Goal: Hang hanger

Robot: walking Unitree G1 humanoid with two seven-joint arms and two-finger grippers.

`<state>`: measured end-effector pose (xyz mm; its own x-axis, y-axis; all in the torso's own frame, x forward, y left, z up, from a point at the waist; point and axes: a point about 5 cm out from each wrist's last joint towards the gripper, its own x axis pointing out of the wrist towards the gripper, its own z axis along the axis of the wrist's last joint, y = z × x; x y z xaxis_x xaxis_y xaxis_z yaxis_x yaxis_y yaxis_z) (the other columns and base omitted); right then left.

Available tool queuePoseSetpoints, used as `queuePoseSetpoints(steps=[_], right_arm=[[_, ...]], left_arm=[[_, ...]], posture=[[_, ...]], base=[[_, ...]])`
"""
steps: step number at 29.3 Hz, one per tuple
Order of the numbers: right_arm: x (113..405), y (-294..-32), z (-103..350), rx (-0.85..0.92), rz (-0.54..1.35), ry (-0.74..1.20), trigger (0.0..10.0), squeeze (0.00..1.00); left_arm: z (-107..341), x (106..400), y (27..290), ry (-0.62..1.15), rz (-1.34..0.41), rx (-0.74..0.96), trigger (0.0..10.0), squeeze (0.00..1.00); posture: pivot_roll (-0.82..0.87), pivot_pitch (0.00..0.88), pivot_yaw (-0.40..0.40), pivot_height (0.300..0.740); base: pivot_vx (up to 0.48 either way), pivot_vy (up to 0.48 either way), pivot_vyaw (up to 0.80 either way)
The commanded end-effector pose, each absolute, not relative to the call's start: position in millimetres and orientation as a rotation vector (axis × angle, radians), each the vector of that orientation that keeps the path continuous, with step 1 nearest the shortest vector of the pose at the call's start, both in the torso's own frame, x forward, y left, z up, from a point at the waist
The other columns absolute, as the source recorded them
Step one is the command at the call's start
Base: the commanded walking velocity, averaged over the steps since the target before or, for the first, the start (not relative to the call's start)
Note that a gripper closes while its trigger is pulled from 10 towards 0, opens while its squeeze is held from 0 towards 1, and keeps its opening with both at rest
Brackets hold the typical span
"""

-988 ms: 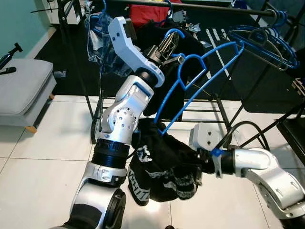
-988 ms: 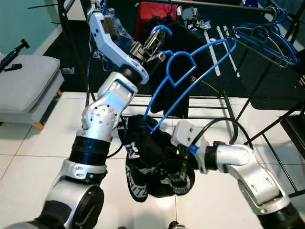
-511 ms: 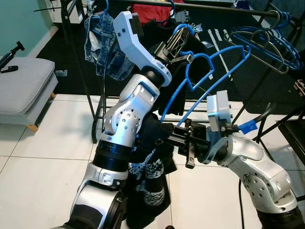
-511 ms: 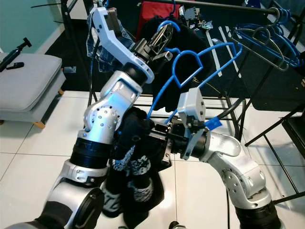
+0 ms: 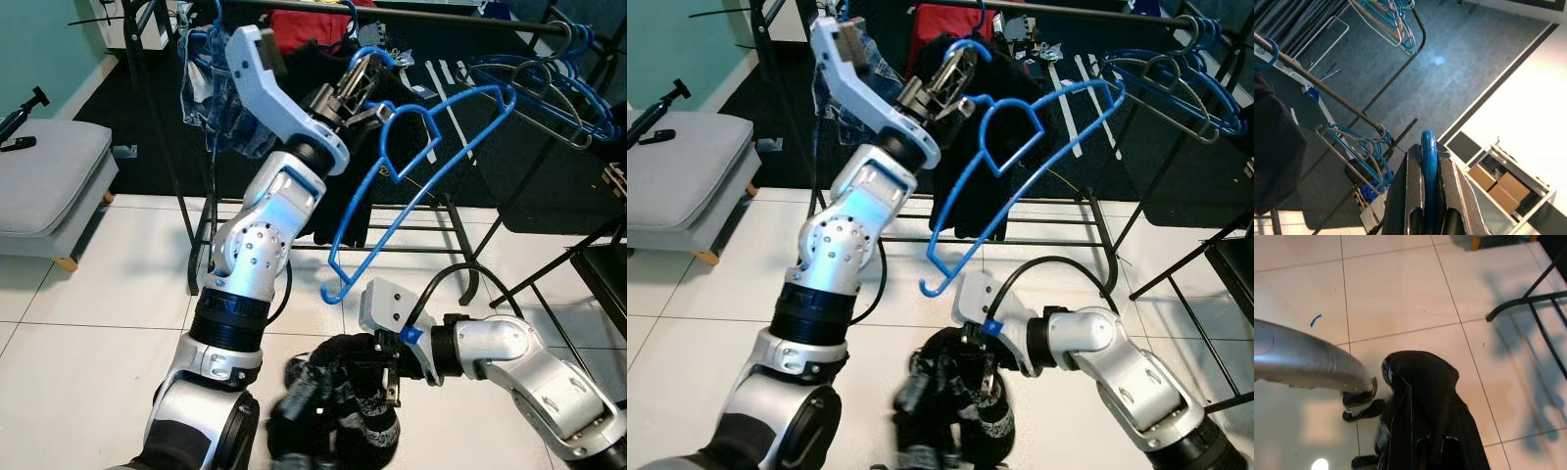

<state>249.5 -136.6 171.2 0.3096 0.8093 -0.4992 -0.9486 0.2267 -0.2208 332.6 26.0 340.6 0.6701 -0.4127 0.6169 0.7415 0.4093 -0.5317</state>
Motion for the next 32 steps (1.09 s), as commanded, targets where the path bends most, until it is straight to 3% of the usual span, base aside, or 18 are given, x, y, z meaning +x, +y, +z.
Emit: queuePoseSetpoints(steps=[1,3,4,5,6,7,8,9,12,13,14,15,18,22,25,27,28,32], right_arm=[[249,-138,170,-0.551,1.23,0.301,0.0,0.0],[257,-150,163,-0.586,1.124,0.304,0.0,0.0],[257,-150,163,-0.586,1.124,0.304,0.0,0.0],[266,-158,162,-0.575,1.026,0.275,1.0,0.0],[266,-158,162,-0.575,1.026,0.275,1.0,0.0],[281,-175,161,-0.499,0.819,0.224,10.0,0.0],[281,-175,161,-0.499,0.819,0.224,10.0,0.0],[286,-182,162,-0.459,0.735,0.198,10.0,0.0],[289,-188,162,-0.402,0.666,0.195,10.0,0.0],[294,-196,161,-0.336,0.574,0.182,10.0,0.0],[296,-199,157,-0.321,0.538,0.184,10.0,0.0],[296,-199,157,-0.321,0.538,0.184,10.0,0.0],[298,-206,142,-0.303,0.475,0.223,10.0,0.0],[298,-210,132,-0.312,0.443,0.255,10.0,0.0],[291,-224,97,-0.269,0.333,0.315,10.0,0.0],[291,-224,97,-0.269,0.333,0.315,10.0,0.0],[271,-230,65,-0.161,0.231,0.358,10.0,0.0],[254,-235,45,-0.069,0.137,0.396,10.0,0.0]], left_arm=[[324,320,-9,-0.354,-0.8,-1.018,10.0,0.0],[319,326,-2,-0.403,-0.766,-0.817,10.0,0.0],[319,326,-2,-0.403,-0.766,-0.817,10.0,0.0],[310,333,8,-0.428,-0.706,-0.642,10.0,0.0],[310,333,8,-0.428,-0.706,-0.642,10.0,0.0],[282,354,43,-0.413,-0.547,-0.326,10.0,0.0],[282,354,43,-0.413,-0.547,-0.326,10.0,0.0],[269,362,65,-0.39,-0.469,-0.198,10.0,0.0],[255,369,89,-0.347,-0.385,-0.145,10.0,0.0],[232,375,135,-0.282,-0.228,-0.014,10.0,0.0],[220,375,156,-0.249,-0.155,0.066,10.0,0.0],[220,375,156,-0.249,-0.155,0.066,10.0,0.0],[194,370,194,-0.167,-0.007,0.265,10.0,0.0],[178,366,207,-0.103,0.053,0.223,10.0,0.0],[111,339,234,0.101,0.14,0.043,10.0,0.0],[111,339,234,0.101,0.14,0.043,10.0,0.0],[63,302,241,0.199,0.125,-0.051,10.0,0.0],[43,278,242,0.233,0.118,-0.084,10.0,0.0]], posture=[[-0.01,0.178,-0.019,0.74],[-0.01,0.178,-0.018,0.74],[-0.01,0.178,-0.018,0.74],[-0.02,0.179,-0.018,0.74],[-0.02,0.179,-0.018,0.74],[-0.02,0.183,-0.015,0.74],[-0.02,0.183,-0.015,0.74],[-0.02,0.187,-0.015,0.74],[-0.02,0.188,-0.014,0.74],[-0.02,0.191,-0.013,0.74],[-0.01,0.193,-0.016,0.74],[-0.01,0.193,-0.016,0.74],[0.0,0.195,-0.019,0.74],[0.0,0.195,-0.021,0.74],[0.01,0.197,-0.023,0.74],[0.01,0.197,-0.023,0.74],[0.02,0.209,-0.043,0.74],[0.03,0.211,-0.05,0.74]], base=[[0.0,0.0,0.0],[0.0,0.0,0.0],[0.0,0.0,0.0],[0.0,0.0,0.0],[0.0,0.0,0.0],[0.0,0.0,0.0],[0.0,0.0,0.0],[0.0,0.0,0.0],[0.0,0.0,0.0],[0.0,0.0,0.0],[0.0,0.0,0.0],[0.0,0.0,0.0],[0.0,0.0,0.0],[0.0,0.0,0.4],[0.0,0.0,0.8],[0.0,0.0,0.79],[0.0,0.0,0.79],[0.0,0.0,0.79]])
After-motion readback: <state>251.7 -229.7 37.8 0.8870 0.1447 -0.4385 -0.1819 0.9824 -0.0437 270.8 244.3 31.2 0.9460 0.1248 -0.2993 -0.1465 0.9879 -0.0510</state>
